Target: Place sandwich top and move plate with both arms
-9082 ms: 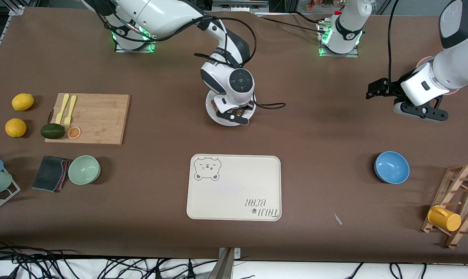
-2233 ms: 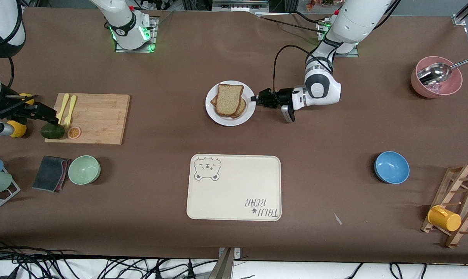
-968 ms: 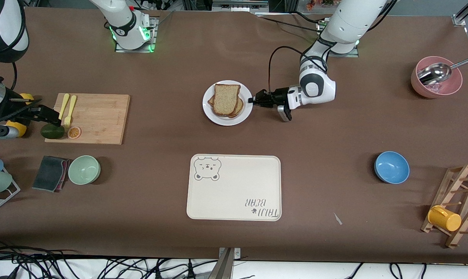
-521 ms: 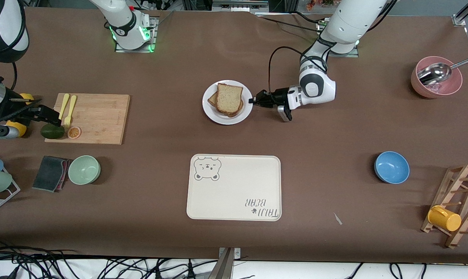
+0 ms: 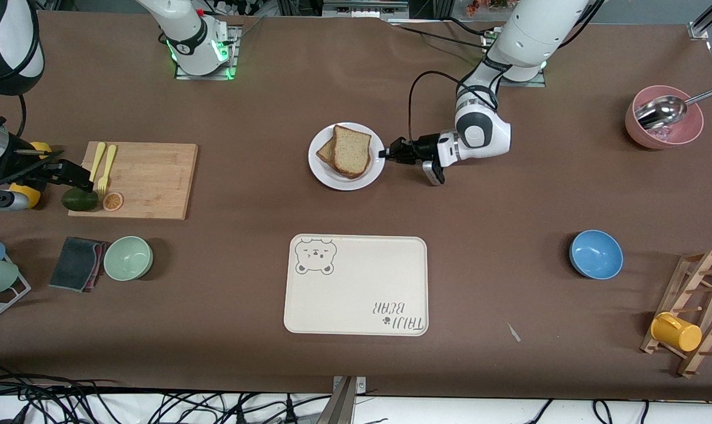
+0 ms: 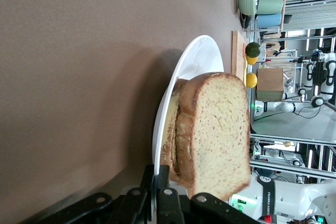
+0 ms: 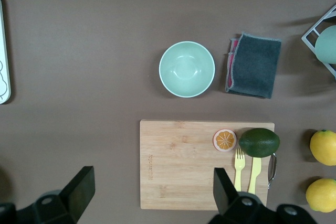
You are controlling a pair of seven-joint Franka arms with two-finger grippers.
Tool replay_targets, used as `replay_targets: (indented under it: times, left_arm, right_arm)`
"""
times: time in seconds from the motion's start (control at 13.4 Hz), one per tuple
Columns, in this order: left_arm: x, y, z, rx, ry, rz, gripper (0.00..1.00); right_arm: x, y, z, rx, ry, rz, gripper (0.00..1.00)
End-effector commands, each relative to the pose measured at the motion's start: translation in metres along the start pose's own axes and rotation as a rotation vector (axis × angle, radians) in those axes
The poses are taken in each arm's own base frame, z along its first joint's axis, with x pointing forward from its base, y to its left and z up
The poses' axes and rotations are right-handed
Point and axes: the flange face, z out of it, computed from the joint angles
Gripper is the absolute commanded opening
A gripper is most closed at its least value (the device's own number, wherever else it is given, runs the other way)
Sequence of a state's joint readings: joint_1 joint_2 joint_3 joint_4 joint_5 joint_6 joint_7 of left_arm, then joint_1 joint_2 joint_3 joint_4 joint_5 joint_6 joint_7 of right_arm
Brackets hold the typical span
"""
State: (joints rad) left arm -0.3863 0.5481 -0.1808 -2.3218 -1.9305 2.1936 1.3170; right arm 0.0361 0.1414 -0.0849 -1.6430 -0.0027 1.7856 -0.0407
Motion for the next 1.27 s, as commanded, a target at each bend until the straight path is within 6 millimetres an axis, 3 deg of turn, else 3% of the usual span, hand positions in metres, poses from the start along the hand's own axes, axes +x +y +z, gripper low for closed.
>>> replay_targets:
  times: [0.0, 0.6, 1.19]
  left_arm:
    - [0.008, 0.014, -0.001, -0.017, 0.024, -0.023, 0.00]
    - [0.015, 0.021, -0.010, 0.001, 0.015, -0.031, 0.00]
    - [0.039, 0.043, -0.040, 0.024, -0.004, -0.073, 0.00]
  right_arm:
    - [0.002, 0.000, -0.005, -0.006, 0.006, 0.007, 1.00]
    - [0.002, 0.000, -0.005, -0.005, 0.006, 0.009, 1.00]
    - [0.002, 0.001, -0.005, -0.006, 0.006, 0.010, 1.00]
